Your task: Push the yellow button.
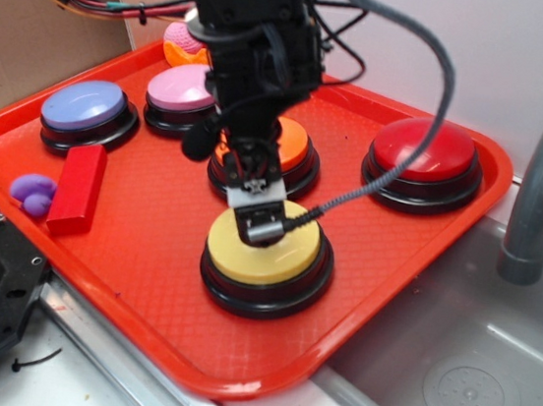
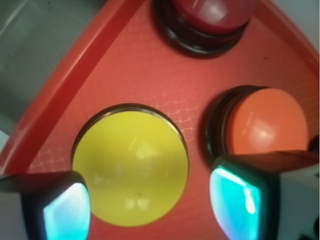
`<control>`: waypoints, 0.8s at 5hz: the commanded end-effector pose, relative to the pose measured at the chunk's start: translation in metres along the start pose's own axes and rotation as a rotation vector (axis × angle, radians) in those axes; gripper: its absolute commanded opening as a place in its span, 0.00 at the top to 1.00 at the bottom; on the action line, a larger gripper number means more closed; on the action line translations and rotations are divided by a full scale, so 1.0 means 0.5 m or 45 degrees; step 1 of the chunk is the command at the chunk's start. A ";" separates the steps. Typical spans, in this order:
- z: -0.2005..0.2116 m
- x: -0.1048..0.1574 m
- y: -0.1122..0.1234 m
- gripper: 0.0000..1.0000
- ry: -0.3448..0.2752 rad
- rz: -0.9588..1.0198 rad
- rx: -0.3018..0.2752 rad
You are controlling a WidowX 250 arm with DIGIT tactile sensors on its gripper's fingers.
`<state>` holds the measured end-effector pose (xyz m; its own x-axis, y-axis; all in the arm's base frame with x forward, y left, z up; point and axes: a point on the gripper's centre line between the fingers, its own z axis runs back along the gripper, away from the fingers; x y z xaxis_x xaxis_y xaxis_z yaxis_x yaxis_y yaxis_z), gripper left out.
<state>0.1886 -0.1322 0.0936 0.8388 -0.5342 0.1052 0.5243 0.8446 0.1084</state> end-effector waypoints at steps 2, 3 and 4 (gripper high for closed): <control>0.078 -0.001 -0.003 0.00 -0.156 0.119 0.006; 0.084 -0.002 -0.001 0.00 -0.146 0.141 0.002; 0.088 -0.001 0.004 0.00 -0.139 0.168 -0.008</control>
<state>0.1789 -0.1223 0.1210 0.8850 -0.4400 0.1524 0.4294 0.8977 0.0984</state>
